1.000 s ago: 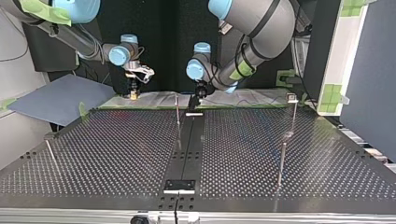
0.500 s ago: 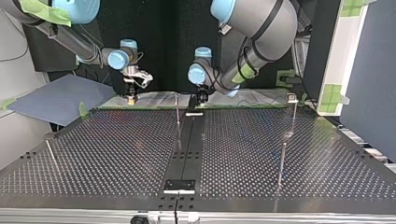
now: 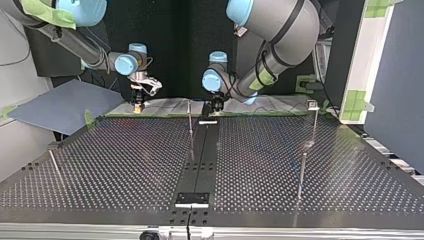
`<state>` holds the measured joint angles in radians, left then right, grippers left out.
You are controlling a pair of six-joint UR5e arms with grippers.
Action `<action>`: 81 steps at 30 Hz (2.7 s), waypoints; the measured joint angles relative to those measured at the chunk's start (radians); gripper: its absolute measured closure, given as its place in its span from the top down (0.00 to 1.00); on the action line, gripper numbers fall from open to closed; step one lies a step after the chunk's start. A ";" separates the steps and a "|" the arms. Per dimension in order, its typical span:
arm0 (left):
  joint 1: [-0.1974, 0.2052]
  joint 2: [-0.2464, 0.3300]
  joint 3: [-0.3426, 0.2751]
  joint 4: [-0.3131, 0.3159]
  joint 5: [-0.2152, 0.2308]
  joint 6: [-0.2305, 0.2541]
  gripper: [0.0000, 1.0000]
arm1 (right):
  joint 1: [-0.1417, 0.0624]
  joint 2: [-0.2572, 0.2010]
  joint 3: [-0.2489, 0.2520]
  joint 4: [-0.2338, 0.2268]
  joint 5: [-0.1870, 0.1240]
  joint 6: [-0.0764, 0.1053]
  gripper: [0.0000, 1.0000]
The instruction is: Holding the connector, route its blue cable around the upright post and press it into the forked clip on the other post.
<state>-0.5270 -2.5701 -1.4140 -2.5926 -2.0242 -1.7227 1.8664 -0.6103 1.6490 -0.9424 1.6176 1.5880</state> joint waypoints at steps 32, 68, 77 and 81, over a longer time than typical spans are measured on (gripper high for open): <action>0.026 0.000 0.046 -0.040 0.036 -0.004 0.00 | -0.005 0.068 -0.153 0.152 0.076 -0.043 0.00; 0.077 0.000 0.102 -0.092 0.111 -0.075 0.00 | -0.023 0.070 -0.291 0.230 0.167 -0.037 0.00; 0.086 0.000 0.111 -0.105 0.126 -0.106 0.00 | -0.027 0.071 -0.292 0.233 0.224 -0.031 0.00; 0.086 0.000 0.111 -0.110 0.126 -0.107 0.00 | -0.028 0.071 -0.292 0.234 0.226 -0.031 0.00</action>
<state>-0.4406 -2.5699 -1.3032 -2.7029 -1.8986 -1.8298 1.8388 -0.5394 1.3570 -0.7089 1.8434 1.5571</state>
